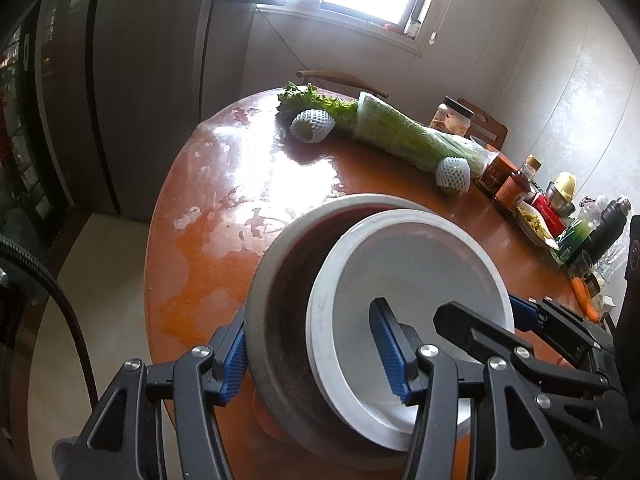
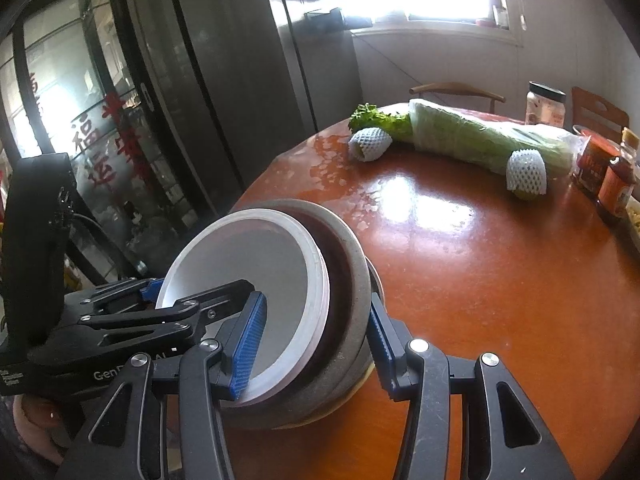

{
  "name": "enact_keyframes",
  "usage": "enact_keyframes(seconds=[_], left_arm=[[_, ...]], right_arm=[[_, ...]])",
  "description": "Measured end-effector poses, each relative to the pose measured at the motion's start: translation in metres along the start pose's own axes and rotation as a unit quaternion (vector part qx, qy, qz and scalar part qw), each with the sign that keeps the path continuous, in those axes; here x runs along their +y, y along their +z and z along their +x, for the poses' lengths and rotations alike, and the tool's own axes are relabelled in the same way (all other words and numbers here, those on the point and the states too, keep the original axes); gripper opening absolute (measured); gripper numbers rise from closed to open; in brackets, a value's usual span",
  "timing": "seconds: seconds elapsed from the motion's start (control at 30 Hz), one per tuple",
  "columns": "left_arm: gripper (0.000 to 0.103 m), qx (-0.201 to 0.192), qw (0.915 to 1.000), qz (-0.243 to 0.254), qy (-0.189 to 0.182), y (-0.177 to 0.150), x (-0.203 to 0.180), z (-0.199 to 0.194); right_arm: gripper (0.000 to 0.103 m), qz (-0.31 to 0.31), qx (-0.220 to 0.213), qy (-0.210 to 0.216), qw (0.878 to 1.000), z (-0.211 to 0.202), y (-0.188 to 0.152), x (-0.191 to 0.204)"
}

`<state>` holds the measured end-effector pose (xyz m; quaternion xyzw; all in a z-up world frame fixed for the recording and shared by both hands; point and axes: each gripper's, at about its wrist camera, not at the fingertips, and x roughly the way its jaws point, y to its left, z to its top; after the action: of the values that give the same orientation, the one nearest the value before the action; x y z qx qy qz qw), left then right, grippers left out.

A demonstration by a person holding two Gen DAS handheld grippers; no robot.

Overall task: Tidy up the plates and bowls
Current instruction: 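Lower the steel bowl onto the steel tray atop the plate stack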

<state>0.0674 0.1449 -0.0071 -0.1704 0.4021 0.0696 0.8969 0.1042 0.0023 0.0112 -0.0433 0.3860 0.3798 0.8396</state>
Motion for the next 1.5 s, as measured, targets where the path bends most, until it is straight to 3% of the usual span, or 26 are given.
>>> enact_keyframes(seconds=[0.57, 0.8, 0.97, 1.27, 1.5], left_arm=[[0.057, -0.002, 1.0, -0.005, 0.008, -0.004, 0.006, -0.002], [0.068, -0.001, 0.9999, -0.008, 0.014, -0.005, 0.012, -0.003], [0.075, 0.004, 0.9997, -0.015, 0.018, -0.006, 0.016, 0.002], [0.076, 0.026, 0.9993, -0.023, -0.017, -0.006, 0.015, 0.018], [0.076, 0.029, 0.9994, -0.005, -0.019, -0.003, 0.001, 0.026]], right_arm=[[0.053, -0.005, 0.004, -0.022, 1.0, 0.003, -0.004, 0.002], [0.067, -0.006, -0.004, -0.033, 0.999, -0.002, -0.004, 0.001], [0.069, 0.002, -0.001, -0.038, 0.999, -0.003, -0.006, -0.004], [0.072, 0.02, 0.014, -0.009, 1.0, 0.0, -0.01, -0.008], [0.072, 0.03, 0.016, -0.005, 0.999, 0.002, -0.011, -0.02]])
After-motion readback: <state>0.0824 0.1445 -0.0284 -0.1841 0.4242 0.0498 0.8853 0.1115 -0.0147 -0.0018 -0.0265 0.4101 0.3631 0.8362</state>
